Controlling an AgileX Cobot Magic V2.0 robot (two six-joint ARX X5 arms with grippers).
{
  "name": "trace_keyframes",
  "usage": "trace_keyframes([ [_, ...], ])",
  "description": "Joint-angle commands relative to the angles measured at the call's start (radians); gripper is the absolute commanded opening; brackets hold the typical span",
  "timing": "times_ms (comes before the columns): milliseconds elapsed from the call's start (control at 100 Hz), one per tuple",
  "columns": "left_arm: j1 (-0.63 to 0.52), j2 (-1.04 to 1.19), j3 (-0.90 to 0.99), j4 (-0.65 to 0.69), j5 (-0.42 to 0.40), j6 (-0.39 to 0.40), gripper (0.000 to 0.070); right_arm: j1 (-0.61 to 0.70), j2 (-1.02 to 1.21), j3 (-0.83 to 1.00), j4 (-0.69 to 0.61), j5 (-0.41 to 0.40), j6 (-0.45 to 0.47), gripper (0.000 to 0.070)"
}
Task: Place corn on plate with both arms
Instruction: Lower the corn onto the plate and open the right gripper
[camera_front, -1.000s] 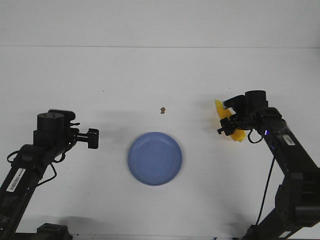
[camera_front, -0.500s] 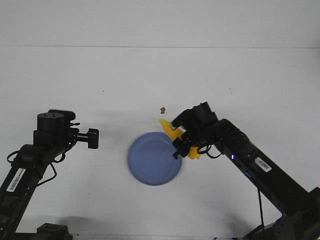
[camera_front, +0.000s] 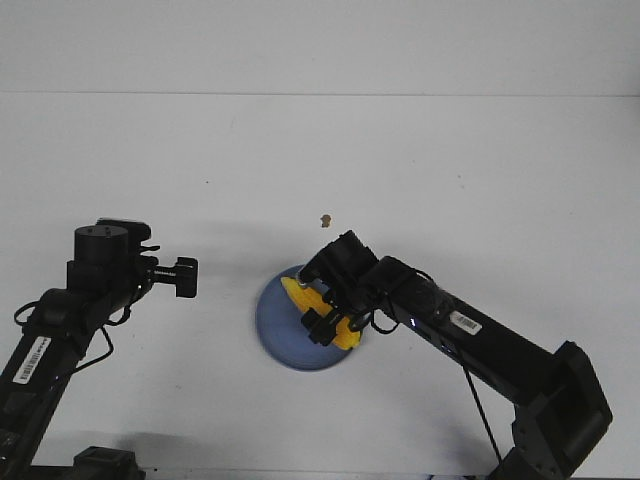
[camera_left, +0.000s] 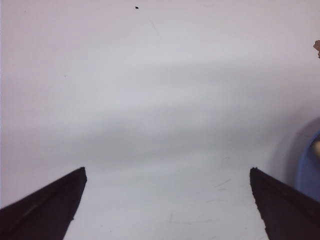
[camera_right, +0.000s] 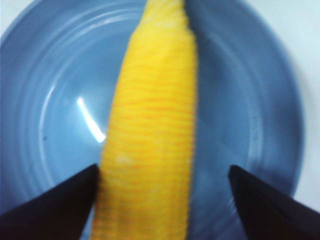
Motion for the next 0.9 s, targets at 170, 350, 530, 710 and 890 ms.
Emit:
trace_keyframes([
  [170,-0.001,0.009,0.008,0.006,-0.002,0.016,0.0674,-0.013,0.008,0.013,0.032,0.023,0.016,0.0611],
  [350,-0.001,0.009,0.008,0.007,-0.002,0.021,0.0663,-0.099,-0.058,0.013,0.045,0.024,0.008,0.0611],
  [530,0.000,0.009,0.008,0.021,-0.003,0.018,0.0661,-0.241,-0.174,0.013,0.036,0.023,-0.008,0.0611],
  [710,0.011,0.005,0.008,0.029,-0.008,0.014,0.0662,-0.412,-0.350,-0.030,0.033,0.023,-0.008,0.0611],
  [890,0.031,-0.031,0.007,0.049,-0.008,-0.008,0.0662,-0.580,-0.588,-0.159,0.067,0.024,-0.005,0.0611],
])
